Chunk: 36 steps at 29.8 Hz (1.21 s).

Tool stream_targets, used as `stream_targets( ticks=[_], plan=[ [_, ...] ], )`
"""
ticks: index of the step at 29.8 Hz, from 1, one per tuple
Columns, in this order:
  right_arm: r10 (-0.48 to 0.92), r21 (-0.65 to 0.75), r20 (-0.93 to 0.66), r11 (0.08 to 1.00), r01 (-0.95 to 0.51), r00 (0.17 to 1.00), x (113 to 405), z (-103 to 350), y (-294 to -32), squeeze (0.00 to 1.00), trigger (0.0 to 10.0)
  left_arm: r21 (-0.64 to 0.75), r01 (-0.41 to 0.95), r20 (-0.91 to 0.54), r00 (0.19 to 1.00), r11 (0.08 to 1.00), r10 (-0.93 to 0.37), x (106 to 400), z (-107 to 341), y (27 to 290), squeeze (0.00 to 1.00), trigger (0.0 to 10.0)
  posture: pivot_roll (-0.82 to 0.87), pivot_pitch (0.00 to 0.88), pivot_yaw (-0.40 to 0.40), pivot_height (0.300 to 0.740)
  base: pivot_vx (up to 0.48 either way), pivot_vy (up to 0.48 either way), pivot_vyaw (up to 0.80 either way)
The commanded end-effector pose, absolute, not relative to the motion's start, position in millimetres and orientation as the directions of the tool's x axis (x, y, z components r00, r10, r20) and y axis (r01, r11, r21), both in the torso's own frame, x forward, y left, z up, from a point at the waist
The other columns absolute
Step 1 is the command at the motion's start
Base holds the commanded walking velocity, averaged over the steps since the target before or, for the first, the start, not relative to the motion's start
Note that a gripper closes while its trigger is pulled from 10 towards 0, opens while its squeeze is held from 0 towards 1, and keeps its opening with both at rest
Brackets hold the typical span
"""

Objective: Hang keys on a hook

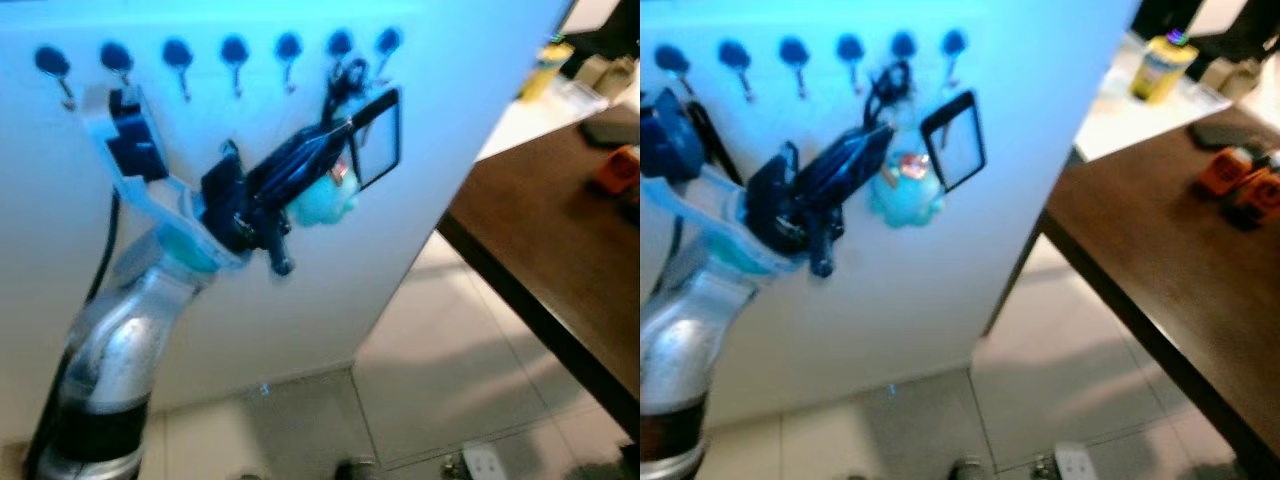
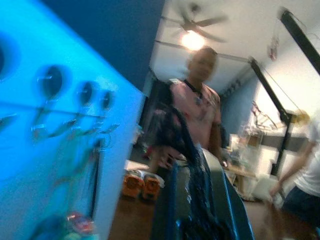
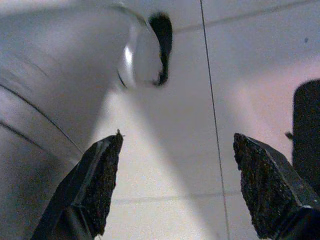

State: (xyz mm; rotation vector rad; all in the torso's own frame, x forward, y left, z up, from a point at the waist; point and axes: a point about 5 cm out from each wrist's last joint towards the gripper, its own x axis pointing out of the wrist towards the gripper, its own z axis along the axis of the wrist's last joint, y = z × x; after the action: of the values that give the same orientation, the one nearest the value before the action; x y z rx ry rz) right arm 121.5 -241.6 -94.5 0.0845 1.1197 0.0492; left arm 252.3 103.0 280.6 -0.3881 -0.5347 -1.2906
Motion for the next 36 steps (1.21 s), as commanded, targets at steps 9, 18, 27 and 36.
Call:
stream_targets(
  ticks=[9, 18, 27, 36],
  plan=[
    [0.074, 0.08, -0.911, 0.997, -0.002, 0.405, 113, -96, -246, 0.0, 10.0, -0.044, 0.989, 0.528, 0.144, 0.143, -0.837, 235, 262, 103, 0.0, 10.0, -0.05, 0.116, 0.045, 0.74, 0.0, 0.0, 0.0],
    [0.072, 0.074, -0.913, 0.997, -0.009, 0.402, 113, -97, -245, 0.0, 10.0, -0.231, 0.93, 0.593, 0.368, 0.287, -0.717, 257, 256, 100, 0.0, 10.0, -0.05, 0.12, 0.047, 0.74, 0.0, 0.0, 0.0],
    [0.064, 0.066, -0.913, 0.998, -0.008, 0.402, 113, -96, -247, 0.0, 10.0, -0.389, 0.888, 0.686, 0.457, 0.247, -0.566, 262, 259, 106, 0.0, 10.0, -0.05, 0.121, 0.047, 0.74, 0.0, 0.0, 0.0],
    [0.062, 0.062, -0.912, 0.998, -0.014, 0.405, 115, -96, -247, 0.0, 10.0, -0.469, 0.871, 0.768, 0.485, 0.15, -0.419, 261, 265, 110, 0.0, 10.0, -0.05, 0.12, 0.045, 0.74, 0.0, 0.0, 0.0]
  ],
)
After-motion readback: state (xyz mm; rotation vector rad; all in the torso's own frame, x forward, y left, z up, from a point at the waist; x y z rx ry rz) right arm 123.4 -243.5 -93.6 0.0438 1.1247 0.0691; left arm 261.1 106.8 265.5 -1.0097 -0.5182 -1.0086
